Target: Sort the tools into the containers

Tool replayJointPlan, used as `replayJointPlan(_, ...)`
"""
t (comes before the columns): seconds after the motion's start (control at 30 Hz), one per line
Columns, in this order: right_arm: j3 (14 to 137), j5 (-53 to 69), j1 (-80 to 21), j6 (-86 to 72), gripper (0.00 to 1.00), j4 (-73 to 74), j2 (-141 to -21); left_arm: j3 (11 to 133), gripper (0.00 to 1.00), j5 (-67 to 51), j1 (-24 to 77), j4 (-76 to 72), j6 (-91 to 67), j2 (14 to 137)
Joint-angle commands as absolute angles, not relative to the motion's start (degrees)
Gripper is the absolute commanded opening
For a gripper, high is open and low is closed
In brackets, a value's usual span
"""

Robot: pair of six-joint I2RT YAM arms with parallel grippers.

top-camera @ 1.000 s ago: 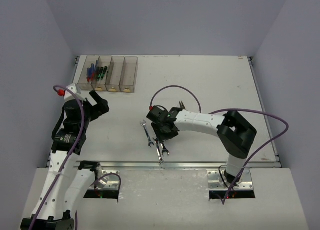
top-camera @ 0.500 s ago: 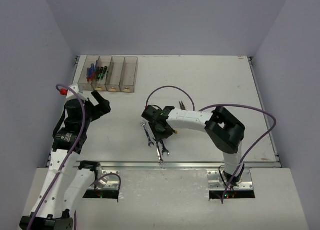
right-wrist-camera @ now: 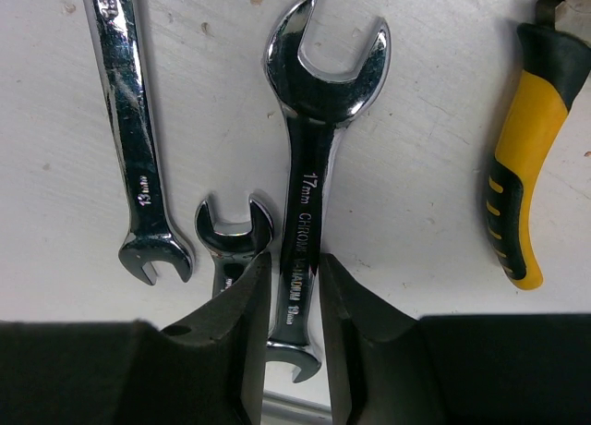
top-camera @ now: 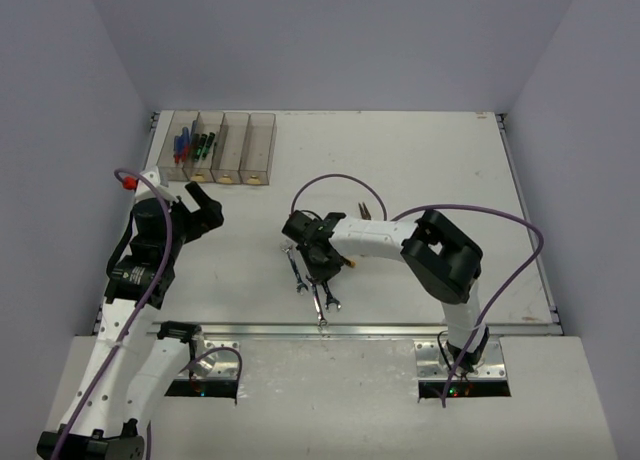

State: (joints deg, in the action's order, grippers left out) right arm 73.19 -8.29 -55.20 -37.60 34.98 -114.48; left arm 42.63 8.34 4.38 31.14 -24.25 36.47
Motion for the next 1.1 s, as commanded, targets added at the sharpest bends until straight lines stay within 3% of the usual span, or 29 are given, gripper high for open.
replayJointPlan(0.0, 72.16, -10.28, -54.67, -38.50, 0.27, 33.49, -119.09, 42.63, 1.00, 8.26, 4.92, 28.92, -23.73, 35.86)
replayJointPlan(0.1, 73.00, -11.31, -54.58, -38.28, 0.20, 34.53, -119.90, 42.65, 1.00, 8.02, 4.92, 29.00, -23.73, 36.10)
replayJointPlan(0.2, 74.07, -11.65, -54.36, -38.01, 0.00, 36.15, -120.80, 42.71, 1.00, 7.73, 5.01, 28.91, -23.68, 35.80)
replayJointPlan(0.83, 74.09, -10.96, -52.38, -36.21, 0.00, 37.35, -110.22, 42.89, 1.00, 3.61, 5.89, 28.34, -24.25, 36.43)
replayJointPlan(1.07, 73.28, -10.25, -52.39, -35.59, 0.00, 36.90, -106.88, 31.21, 1.00, -14.12, 5.90, 18.25, -34.40, 38.14)
